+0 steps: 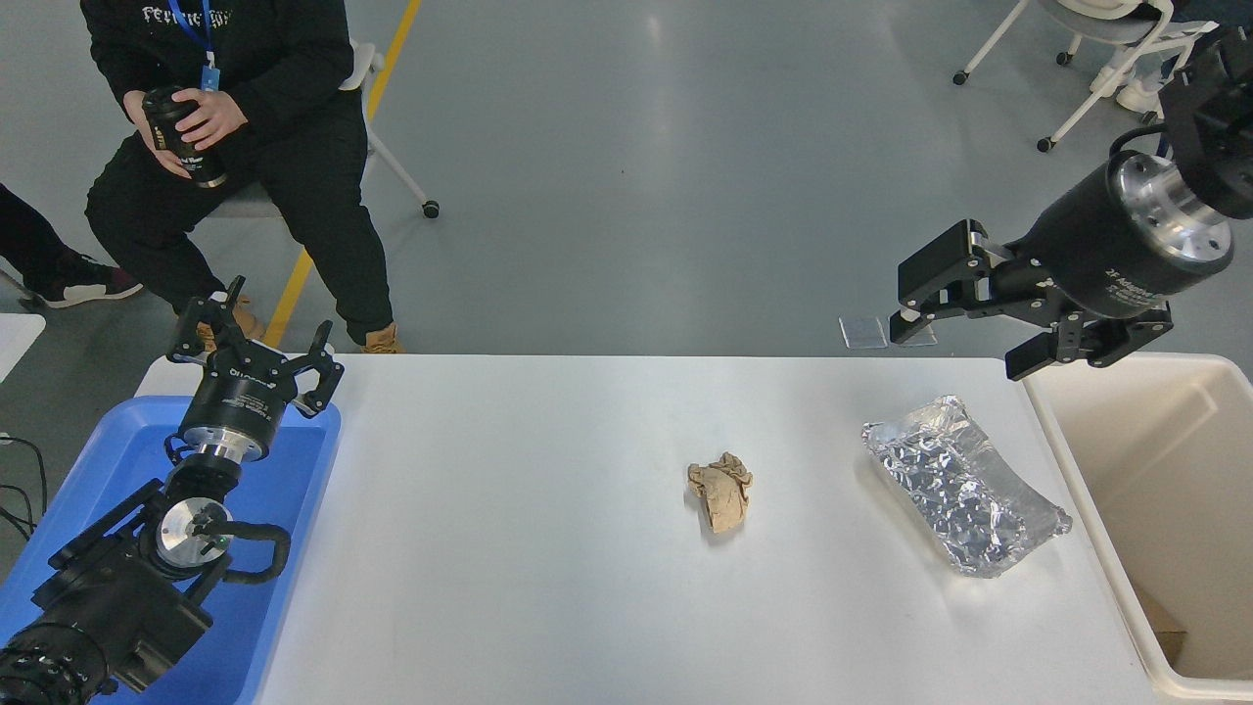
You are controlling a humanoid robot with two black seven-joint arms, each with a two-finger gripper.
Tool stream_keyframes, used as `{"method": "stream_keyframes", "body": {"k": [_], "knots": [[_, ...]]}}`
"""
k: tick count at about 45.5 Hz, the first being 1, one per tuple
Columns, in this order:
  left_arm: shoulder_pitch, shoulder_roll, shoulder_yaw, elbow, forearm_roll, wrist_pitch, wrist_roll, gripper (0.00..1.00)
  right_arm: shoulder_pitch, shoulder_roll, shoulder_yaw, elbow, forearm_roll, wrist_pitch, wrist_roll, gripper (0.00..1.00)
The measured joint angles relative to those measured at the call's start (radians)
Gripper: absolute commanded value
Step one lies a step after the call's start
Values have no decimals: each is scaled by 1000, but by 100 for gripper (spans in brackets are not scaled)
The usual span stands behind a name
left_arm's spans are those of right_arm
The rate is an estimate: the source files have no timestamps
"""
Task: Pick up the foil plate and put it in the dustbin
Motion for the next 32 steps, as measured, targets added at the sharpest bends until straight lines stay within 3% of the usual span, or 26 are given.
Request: {"method": "stream_keyframes", "body": {"k": [32], "knots": [[0, 0, 0, 0, 0, 0, 0, 99, -22, 45, 1, -8, 3, -2, 0, 100]]}}
